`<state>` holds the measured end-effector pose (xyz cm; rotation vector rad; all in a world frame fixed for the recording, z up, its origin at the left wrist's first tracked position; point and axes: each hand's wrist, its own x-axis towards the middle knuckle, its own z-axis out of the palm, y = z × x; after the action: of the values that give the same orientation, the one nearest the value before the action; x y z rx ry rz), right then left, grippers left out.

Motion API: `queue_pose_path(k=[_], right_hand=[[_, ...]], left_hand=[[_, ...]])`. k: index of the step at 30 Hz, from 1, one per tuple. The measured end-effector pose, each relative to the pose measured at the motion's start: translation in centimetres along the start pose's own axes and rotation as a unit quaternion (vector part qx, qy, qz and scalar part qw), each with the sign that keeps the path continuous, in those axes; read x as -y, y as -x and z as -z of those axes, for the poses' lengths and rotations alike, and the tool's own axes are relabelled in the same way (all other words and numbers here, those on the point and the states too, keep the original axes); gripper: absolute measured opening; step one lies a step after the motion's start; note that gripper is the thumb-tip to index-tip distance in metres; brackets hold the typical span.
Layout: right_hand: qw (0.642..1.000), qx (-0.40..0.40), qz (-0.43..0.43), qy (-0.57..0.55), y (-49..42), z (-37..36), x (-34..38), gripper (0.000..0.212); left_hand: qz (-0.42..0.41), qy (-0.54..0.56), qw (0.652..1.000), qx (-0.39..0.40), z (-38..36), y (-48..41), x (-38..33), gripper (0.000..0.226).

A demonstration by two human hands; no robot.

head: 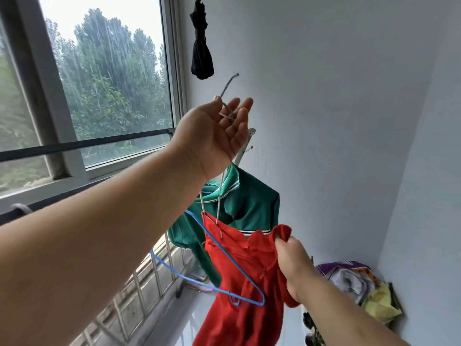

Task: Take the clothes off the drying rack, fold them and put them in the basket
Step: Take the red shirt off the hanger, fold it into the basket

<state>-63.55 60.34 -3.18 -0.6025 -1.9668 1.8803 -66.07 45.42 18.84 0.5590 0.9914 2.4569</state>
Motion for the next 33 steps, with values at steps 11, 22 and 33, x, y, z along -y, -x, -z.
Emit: queue_pose_path(k=[11, 22, 33], right_hand=[[0.896, 0.119, 0.144, 0.403, -0.1, -1.3, 1.3, 0.025], [0.918, 0.055, 0.032, 0.392, -0.3, 0.3, -0.9, 0.031], [0.996, 0.017, -0.093, 0.002, 5.3, 8.3, 1.2, 0.09]], left_hand=[[-0.014, -0.004, 0.999, 0.029, -0.4, 0.2, -2.6, 0.025], [0.081, -0.226, 0.971, -0.018, 0.6, 1.8, 2.6, 0.027], [0.019, -0.543, 0.822, -0.174, 2.8, 3.6, 9.9, 0.019]])
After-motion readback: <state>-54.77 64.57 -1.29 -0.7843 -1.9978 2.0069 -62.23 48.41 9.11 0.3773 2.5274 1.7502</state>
